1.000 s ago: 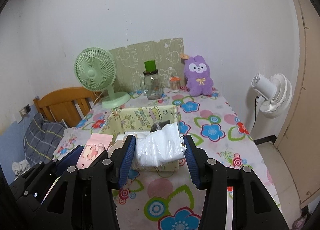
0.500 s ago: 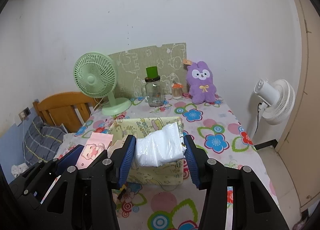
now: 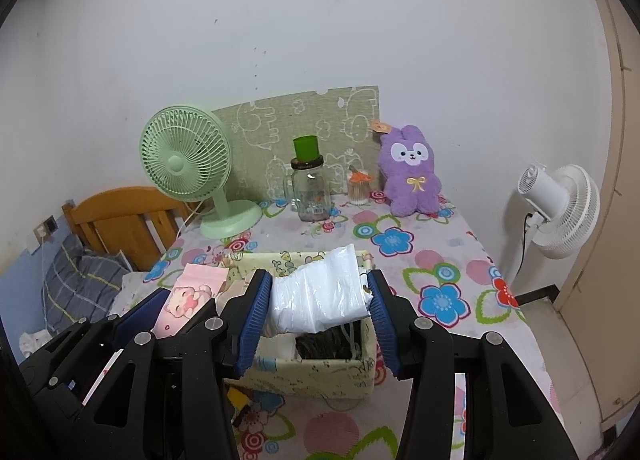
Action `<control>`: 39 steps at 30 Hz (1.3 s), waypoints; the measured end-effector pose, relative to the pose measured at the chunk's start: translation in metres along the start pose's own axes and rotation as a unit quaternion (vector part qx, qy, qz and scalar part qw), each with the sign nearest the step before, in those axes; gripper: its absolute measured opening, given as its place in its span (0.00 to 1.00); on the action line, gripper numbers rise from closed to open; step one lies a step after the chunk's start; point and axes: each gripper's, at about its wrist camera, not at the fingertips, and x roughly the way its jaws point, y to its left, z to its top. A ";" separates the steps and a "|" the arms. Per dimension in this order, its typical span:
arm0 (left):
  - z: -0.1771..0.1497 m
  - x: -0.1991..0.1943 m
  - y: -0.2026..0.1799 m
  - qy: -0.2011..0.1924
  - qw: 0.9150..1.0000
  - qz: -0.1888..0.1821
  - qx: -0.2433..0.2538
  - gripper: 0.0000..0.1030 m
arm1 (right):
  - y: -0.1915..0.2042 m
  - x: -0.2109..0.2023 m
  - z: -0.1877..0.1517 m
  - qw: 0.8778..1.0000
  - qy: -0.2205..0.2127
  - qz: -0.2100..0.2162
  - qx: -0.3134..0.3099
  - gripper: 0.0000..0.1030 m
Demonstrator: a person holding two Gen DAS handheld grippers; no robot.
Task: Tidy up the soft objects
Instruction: 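Carry the wipes pack and plastic bundle over the yellow box with both tools, then open the left tool to drop the wipes while the right lowers and releases the bundle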
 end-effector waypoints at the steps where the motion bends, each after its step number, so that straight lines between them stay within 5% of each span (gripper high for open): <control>1: 0.001 0.002 0.001 0.001 1.000 -0.001 0.000 0.39 | 0.000 0.002 0.001 1.000 0.000 0.000 0.000 0.51; 39: -0.007 0.108 0.020 0.066 0.998 0.008 -0.007 0.41 | -0.002 0.118 -0.006 0.998 0.057 0.009 -0.005 0.51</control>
